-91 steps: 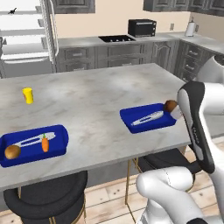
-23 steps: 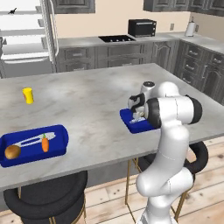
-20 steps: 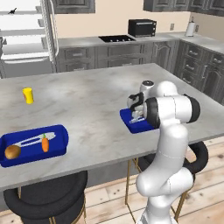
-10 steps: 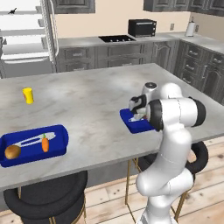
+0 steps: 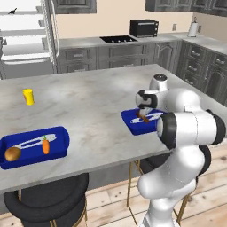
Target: Gather the carrot and potato from the fridge and place them on a tray on the dining counter. Then gather the fish and chicken drumstick from the fridge and place them on the other tray.
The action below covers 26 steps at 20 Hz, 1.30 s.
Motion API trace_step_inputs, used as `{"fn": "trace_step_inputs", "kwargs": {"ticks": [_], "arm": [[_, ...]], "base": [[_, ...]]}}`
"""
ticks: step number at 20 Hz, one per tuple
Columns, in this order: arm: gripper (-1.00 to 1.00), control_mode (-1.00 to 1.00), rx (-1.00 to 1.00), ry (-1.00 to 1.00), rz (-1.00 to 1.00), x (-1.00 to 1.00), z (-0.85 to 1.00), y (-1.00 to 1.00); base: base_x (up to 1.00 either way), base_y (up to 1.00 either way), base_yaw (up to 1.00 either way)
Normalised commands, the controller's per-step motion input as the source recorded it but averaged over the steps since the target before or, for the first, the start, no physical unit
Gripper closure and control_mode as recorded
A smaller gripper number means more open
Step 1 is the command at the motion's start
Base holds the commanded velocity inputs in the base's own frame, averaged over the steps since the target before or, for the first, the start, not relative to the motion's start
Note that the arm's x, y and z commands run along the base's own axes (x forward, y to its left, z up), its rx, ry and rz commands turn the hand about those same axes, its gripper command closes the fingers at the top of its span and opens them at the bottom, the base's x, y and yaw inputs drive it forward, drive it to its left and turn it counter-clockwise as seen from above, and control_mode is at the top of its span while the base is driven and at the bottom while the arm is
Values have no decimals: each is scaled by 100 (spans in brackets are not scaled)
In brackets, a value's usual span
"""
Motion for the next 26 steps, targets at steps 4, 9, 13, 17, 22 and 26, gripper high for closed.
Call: {"fn": "trace_step_inputs", "kwargs": {"ticks": [4, 9, 13, 17, 22, 26], "arm": [[-100, -100, 8, 0, -3, -92, 70, -17], [-100, -100, 11, 0, -3, -100, 72, -26], [-100, -100, 10, 0, -2, -100, 77, -31], [-100, -100, 9, -1, 0, -100, 67, -35], [-100, -100, 7, -7, -4, -100, 49, -17], [-100, -100, 1, -14, -21, -100, 24, 36]], "base": [[0, 0, 0], [0, 0, 0], [0, 0, 0], [0, 0, 0], [0, 0, 0], [0, 0, 0]]}}
